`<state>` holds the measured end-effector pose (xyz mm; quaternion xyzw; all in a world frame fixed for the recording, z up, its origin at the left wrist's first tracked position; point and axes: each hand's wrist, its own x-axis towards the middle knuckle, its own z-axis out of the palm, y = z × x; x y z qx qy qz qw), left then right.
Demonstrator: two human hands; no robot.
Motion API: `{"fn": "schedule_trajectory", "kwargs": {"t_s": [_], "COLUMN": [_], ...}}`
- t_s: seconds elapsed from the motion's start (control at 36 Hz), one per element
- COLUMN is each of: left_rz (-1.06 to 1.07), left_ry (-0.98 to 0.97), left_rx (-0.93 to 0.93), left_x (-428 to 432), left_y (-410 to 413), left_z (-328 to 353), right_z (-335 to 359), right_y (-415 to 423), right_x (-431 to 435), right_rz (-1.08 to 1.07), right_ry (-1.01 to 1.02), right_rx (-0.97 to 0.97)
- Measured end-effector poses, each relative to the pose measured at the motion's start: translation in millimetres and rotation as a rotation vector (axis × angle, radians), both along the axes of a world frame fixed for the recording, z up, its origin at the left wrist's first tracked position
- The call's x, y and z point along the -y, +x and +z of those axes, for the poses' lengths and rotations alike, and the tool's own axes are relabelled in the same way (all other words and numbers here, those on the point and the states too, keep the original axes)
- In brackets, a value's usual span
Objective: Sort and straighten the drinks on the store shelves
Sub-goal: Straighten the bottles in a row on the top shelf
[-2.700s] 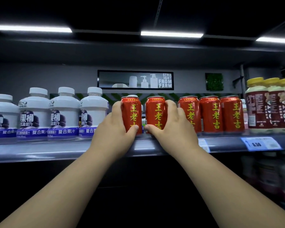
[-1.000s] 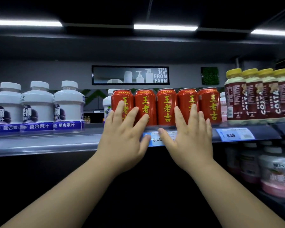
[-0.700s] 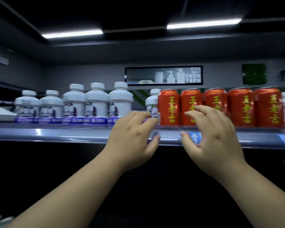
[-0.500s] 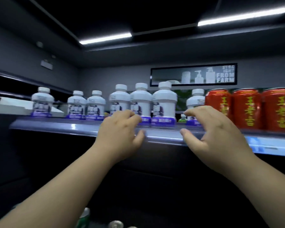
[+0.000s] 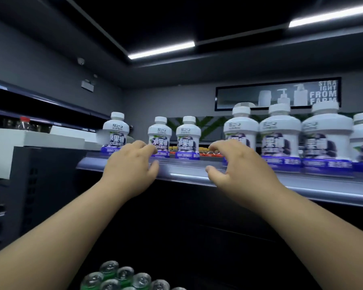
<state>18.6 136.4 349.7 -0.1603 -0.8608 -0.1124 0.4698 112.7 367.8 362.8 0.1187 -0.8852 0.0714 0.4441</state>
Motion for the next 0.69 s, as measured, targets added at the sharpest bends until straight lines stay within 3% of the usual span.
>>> {"fn": "schedule_trajectory", "kwargs": {"t_s": [0.17,0.44,0.69], "left_rz": [0.0,-0.063,-0.241], "left_ry": [0.019,0.21,0.367], "left_rx": [-0.019,-0.064,-0.084], "left_x": [49,94,105], "left_y": [-47,-107,-148], "left_z": [3,25,23], "right_z": [6,46,67], "right_y": [-39,-101,-153], "right_x": [38,97,131], "right_rz": [-0.011,-0.016,-0.067], "right_ry": [-0.002,-0.117,-0.173], "right_rx": [0.024,0.066,0.317]}}
